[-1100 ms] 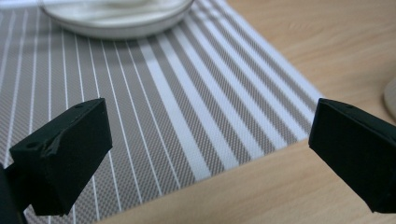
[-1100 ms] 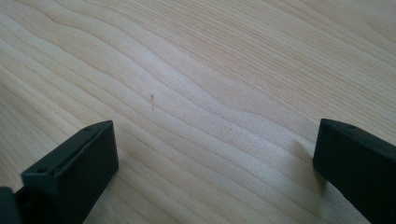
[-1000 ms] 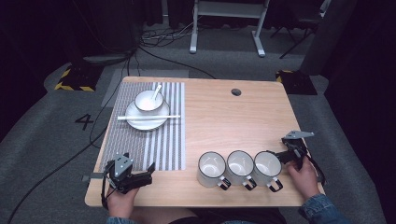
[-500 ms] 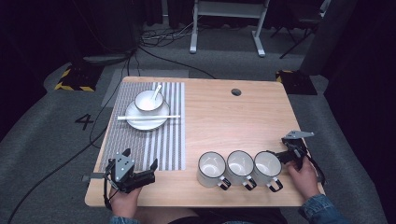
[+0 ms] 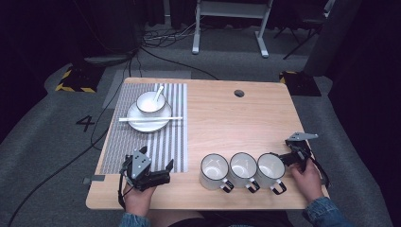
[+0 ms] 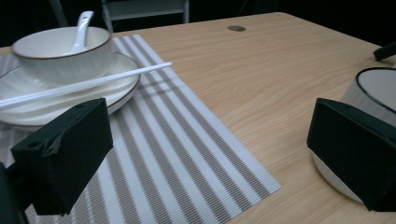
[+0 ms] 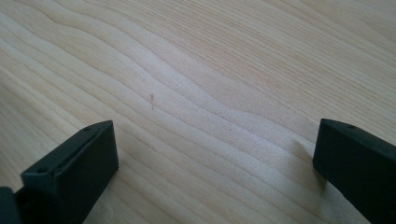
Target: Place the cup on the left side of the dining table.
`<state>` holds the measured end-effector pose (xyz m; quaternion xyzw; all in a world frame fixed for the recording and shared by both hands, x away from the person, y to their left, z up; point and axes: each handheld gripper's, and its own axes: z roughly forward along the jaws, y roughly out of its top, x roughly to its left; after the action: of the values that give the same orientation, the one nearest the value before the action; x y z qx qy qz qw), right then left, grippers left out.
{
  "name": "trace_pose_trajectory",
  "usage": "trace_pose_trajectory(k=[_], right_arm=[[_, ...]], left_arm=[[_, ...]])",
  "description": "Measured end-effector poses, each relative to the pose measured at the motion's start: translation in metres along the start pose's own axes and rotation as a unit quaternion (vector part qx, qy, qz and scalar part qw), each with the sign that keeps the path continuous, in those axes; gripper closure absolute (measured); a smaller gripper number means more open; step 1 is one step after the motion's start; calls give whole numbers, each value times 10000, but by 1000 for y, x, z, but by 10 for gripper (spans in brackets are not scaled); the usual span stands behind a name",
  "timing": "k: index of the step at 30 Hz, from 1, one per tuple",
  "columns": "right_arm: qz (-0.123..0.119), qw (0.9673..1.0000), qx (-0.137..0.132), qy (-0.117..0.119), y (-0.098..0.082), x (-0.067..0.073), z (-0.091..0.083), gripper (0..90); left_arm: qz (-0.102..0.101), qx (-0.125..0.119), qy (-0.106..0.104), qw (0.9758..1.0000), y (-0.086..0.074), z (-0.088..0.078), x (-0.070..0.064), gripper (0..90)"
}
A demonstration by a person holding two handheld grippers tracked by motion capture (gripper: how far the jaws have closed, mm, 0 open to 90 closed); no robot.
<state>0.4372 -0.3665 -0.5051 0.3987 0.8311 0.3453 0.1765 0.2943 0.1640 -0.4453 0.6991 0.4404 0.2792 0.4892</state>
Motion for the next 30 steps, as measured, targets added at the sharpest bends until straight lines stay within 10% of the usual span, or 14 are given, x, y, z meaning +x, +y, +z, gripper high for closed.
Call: trace_pose_trajectory(k=[10,30], right_arm=[[13,10000,-8,-6,0,0,0,2],[10,10000,-7,-7,0,0,0,2]], left_arm=[[279,85,-624,9976,13,22,-26,4],[593,503,-1916,9784,12,49,-83,0]])
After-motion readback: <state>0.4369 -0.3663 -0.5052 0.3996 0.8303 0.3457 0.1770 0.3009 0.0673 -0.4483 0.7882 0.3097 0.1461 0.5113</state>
